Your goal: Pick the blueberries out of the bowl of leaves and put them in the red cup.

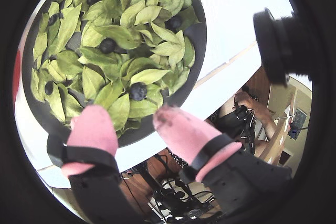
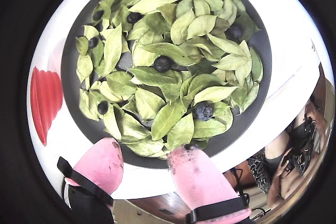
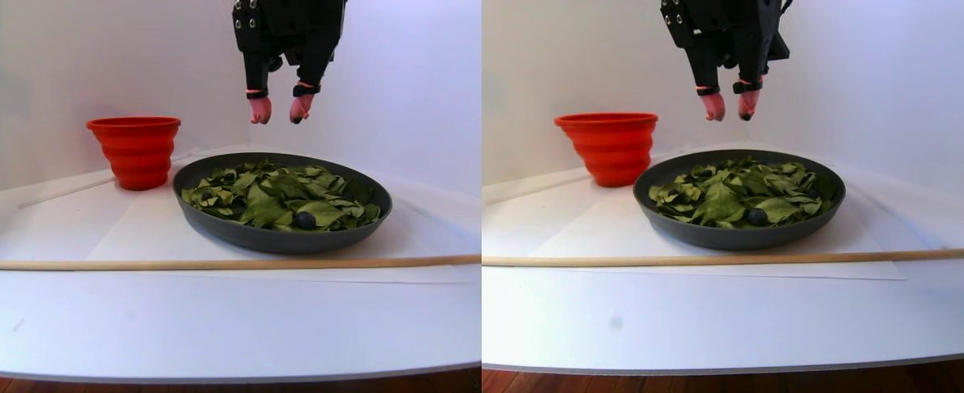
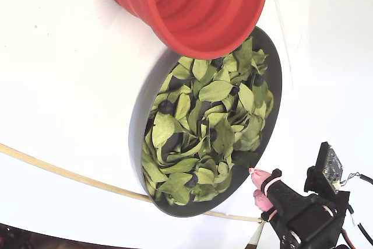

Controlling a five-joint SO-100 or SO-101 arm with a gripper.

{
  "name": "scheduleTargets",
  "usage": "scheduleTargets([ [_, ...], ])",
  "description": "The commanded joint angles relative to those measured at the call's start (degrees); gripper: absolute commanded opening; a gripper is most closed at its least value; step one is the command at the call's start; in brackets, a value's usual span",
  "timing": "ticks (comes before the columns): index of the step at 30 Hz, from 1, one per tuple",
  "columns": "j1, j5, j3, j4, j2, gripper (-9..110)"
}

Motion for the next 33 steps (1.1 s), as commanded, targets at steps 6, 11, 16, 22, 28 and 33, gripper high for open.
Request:
scheduleTargets([
  [6,-0.09,0.79,-0.62,-4.48,-1.32,17],
  [11,-0.18,0.79,-0.70,-6.33,-2.46,17],
  [16,-0.26,0.62,-0.53,-9.05,-4.75,17],
  [22,0.09,0.35,-1.58,-11.69,-8.26,17],
  [28,0.53,0.44,-2.72,-13.54,-11.16,16],
  [33,0.62,0.35,-3.08,-15.56,-12.74,16],
])
